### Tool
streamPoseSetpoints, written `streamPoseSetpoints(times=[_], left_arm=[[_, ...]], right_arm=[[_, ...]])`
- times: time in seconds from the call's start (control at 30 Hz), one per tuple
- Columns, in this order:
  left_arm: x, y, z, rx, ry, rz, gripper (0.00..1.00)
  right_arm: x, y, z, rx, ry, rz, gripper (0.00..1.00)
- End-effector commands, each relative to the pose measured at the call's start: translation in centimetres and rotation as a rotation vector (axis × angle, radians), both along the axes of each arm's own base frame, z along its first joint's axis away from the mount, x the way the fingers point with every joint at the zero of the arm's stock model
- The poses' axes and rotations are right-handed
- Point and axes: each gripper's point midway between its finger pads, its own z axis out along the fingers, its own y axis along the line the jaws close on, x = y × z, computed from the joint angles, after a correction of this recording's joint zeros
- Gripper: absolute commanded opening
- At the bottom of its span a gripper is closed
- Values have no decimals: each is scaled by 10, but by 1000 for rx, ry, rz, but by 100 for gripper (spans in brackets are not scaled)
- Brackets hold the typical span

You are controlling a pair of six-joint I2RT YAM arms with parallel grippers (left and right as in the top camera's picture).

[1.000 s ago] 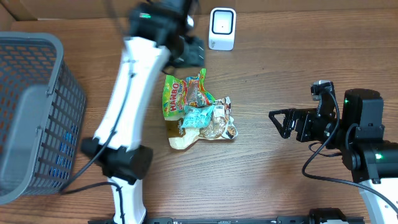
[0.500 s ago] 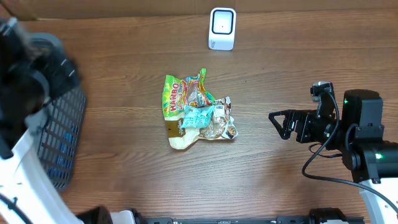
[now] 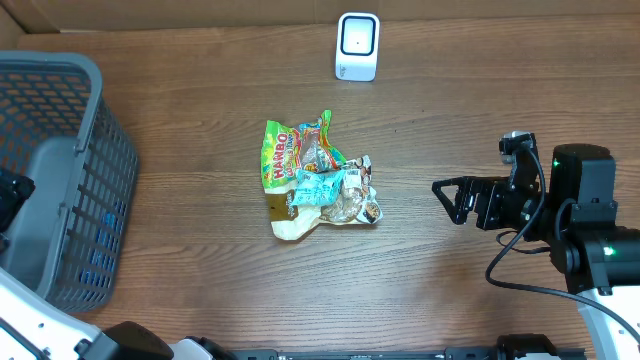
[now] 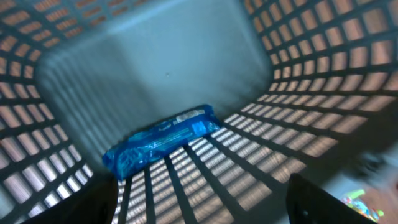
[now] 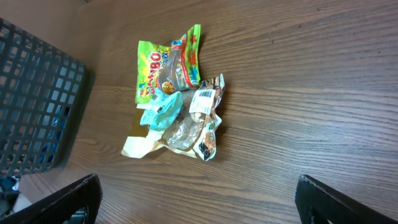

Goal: Scan the item barcode
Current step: 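Move the left gripper back into the basket and grasp the blue packet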

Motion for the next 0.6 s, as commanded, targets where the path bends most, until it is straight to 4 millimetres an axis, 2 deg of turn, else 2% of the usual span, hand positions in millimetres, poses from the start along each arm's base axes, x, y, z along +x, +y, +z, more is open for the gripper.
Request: streamPoseSetpoints(times=[0.0, 0.1, 0.2, 0.23, 0.37, 0.57], left_arm=[[5, -3, -41, -87, 23, -42, 77], [4, 0, -78, -152, 75, -30, 78], [2, 4, -105, -192, 111, -17, 78], [0, 11, -125, -191, 154, -5, 78], [5, 16, -156, -216, 181, -39, 78], [12, 8, -197, -275, 241, -135, 75]], right_arm=[[1, 2, 10, 6, -26, 12, 100], [-1, 2, 8, 6, -12, 12, 100], [-3, 2, 7, 5, -3, 11, 100], [-3, 2, 6, 5, -1, 11, 100], [-3, 2, 6, 5, -2, 11, 100], [-2, 2, 7, 5, -8, 11, 100]])
